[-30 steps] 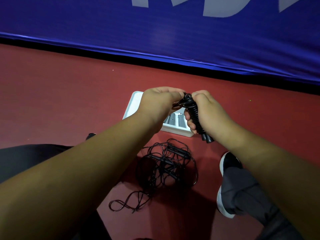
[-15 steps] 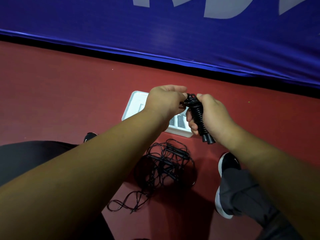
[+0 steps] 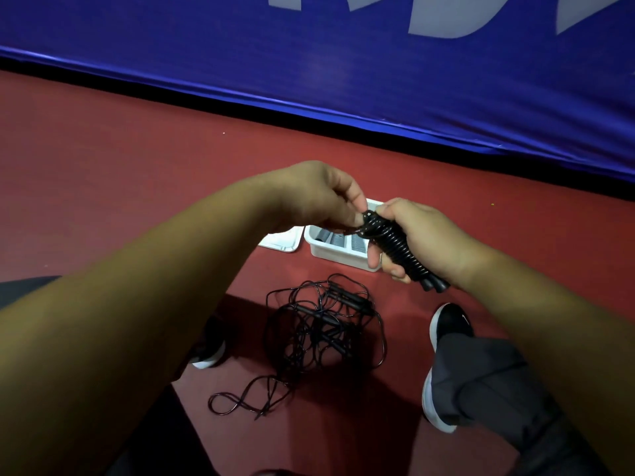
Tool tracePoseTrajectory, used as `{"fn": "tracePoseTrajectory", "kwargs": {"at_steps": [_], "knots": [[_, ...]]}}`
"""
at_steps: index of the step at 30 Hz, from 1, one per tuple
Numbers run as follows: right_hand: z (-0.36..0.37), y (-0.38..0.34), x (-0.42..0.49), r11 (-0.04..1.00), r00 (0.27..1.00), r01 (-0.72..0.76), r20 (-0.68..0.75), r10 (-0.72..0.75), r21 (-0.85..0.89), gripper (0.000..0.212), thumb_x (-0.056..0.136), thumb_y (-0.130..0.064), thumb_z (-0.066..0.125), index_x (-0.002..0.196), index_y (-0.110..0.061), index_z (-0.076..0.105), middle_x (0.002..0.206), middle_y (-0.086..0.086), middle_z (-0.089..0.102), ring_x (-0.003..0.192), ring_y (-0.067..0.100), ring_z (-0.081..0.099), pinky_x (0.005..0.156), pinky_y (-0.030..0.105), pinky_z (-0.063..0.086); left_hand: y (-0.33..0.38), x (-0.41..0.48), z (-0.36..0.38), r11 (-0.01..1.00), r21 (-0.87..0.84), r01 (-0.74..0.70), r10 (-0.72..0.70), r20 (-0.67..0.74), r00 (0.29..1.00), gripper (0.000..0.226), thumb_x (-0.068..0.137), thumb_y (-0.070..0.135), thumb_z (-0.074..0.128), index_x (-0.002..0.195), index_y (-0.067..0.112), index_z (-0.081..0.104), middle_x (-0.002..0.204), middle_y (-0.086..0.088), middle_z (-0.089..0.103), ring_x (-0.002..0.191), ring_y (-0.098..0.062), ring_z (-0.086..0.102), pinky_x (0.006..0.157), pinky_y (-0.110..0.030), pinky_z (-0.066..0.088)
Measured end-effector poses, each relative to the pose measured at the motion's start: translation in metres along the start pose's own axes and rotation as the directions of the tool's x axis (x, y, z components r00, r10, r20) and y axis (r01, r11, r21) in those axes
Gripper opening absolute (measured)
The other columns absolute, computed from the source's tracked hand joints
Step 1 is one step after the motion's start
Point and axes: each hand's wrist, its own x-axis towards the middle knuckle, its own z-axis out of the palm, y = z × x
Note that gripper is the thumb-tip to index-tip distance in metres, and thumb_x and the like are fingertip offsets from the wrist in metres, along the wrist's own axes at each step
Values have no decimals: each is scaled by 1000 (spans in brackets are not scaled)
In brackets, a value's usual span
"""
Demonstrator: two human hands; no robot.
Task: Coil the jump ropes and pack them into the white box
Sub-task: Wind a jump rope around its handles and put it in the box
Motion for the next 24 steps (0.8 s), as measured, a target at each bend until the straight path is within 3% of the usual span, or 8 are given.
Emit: {"fn": "tracePoseTrajectory", "kwargs": {"at_steps": [4, 8, 11, 14, 20, 22, 24], "knots": [[1, -1, -3, 997, 996, 0, 87, 6, -77, 24, 107, -33, 45, 115, -11, 53, 88, 26, 75, 53, 26, 50, 54, 31, 42, -4, -3, 2, 944, 330, -13, 1, 39, 999, 10, 98, 15, 70, 91, 22, 73, 79, 1, 62, 75, -15, 54, 72, -34, 50], [-5, -8, -4, 987, 991, 62, 124, -44, -147, 24, 110, -43, 49, 120, -22, 56, 85, 12, 70, 57, 24, 49, 51, 31, 42, -7, -6, 4, 982, 187, -39, 44, -22, 999, 16, 103, 16, 65, 90, 22, 73, 80, -1, 59, 73, -12, 50, 68, -27, 43], [-10, -13, -2, 973, 990, 57, 142, -26, -222, 22, 111, -44, 50, 121, -26, 58, 80, 8, 65, 55, 23, 48, 49, 30, 39, -9, -3, 10, 986, 147, -76, 94, -124, 988, 16, 104, 17, 63, 90, 20, 70, 75, 7, 60, 62, 1, 51, 62, -17, 43], [-9, -11, -1, 948, 986, 55, 164, -3, -312, 19, 109, -41, 54, 119, -25, 59, 78, 8, 62, 52, 19, 49, 49, 31, 40, -8, 2, 15, 990, 99, -99, 119, -227, 967, 13, 105, 19, 62, 94, 20, 68, 80, 5, 64, 62, 1, 53, 61, -14, 43], [-13, -12, 4, 895, 998, 2, 61, 28, -446, 21, 102, -57, 61, 109, -37, 62, 71, 0, 63, 50, 17, 54, 45, 28, 44, -3, 9, 25, 991, -36, -127, 110, -315, 943, 13, 104, 10, 59, 95, 17, 67, 78, 0, 63, 66, -10, 57, 72, -30, 51], [-12, -8, 5, 899, 999, -2, 31, 18, -438, 25, 98, -60, 65, 109, -38, 63, 71, 0, 65, 53, 19, 56, 47, 31, 46, 2, 9, 17, 982, 127, -139, 165, -228, 960, 18, 104, 6, 55, 102, 18, 69, 82, 3, 63, 68, -6, 60, 73, -29, 55], [-10, -2, 5, 940, 998, -26, 38, 42, -341, 27, 99, -57, 67, 114, -34, 64, 74, 3, 65, 52, 19, 53, 47, 30, 43, 5, 9, 6, 848, 504, -165, 225, -61, 972, 28, 103, 7, 54, 108, 26, 74, 93, 7, 60, 76, -3, 62, 80, -30, 56]]}}
